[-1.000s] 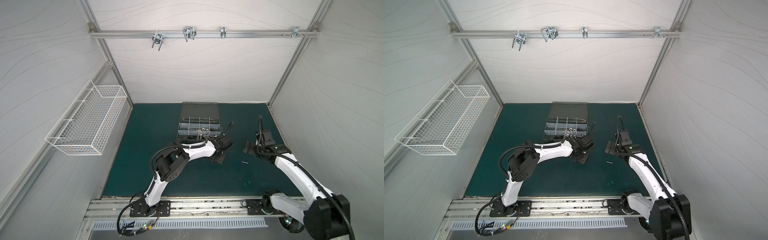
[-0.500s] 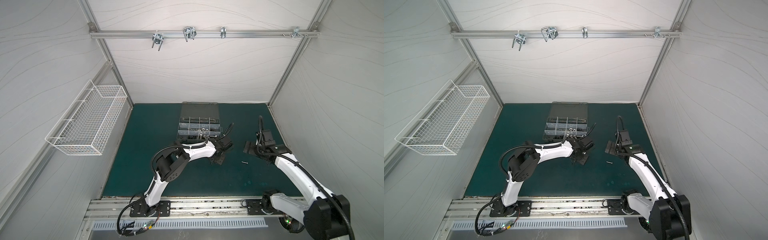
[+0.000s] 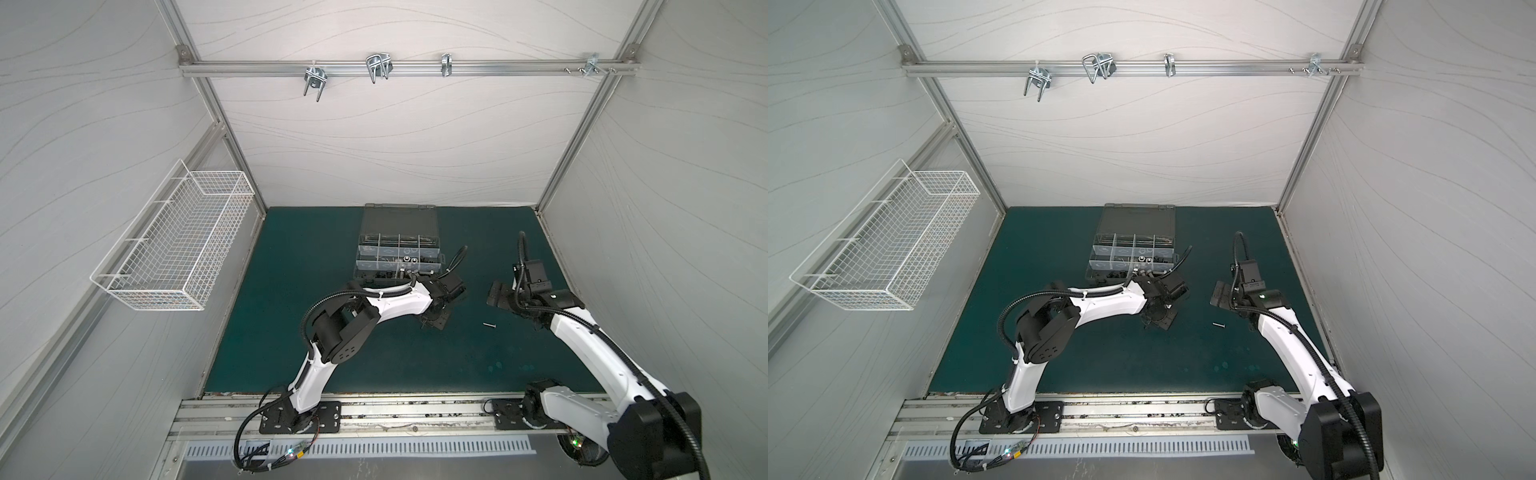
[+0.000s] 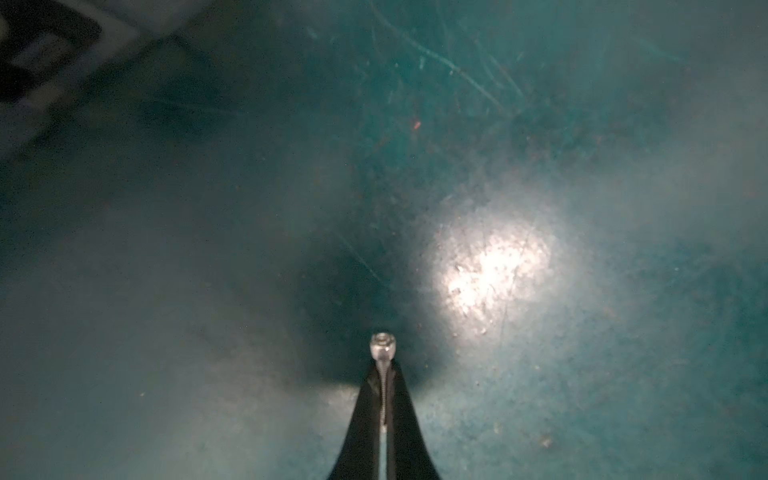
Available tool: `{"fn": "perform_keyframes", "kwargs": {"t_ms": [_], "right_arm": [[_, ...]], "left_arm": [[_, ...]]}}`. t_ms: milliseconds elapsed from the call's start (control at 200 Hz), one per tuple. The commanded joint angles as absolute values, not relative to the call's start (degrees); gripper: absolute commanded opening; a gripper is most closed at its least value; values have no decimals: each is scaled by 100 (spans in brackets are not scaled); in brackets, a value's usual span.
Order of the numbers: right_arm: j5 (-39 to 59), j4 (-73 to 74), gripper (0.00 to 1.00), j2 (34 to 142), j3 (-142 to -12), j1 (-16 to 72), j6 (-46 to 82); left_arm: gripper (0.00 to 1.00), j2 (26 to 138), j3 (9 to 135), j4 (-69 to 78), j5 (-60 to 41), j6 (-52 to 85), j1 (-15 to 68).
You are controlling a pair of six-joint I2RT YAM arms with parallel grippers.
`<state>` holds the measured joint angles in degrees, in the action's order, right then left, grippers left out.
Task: Sort the screws and nuts into containers
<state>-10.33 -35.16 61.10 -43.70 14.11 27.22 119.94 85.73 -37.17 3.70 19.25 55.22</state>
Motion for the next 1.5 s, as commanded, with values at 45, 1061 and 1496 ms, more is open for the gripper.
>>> {"fn": "perform_keyframes", "kwargs": {"t_ms": [45, 1061, 1496], "right_arm": [[-1031, -3543, 99, 6021, -4278, 1364, 2786], [-1020, -3484, 99, 6178, -4209, 1362, 2834], [-1249, -3719, 99, 6292, -3979, 1362, 3413]], "left_arm": [[0, 12017, 8458, -3962, 451, 1863, 5503], [0, 10797, 8969, -3220, 796, 1467, 2938], [0, 12149, 10475, -3451, 407, 797, 2374]]}}
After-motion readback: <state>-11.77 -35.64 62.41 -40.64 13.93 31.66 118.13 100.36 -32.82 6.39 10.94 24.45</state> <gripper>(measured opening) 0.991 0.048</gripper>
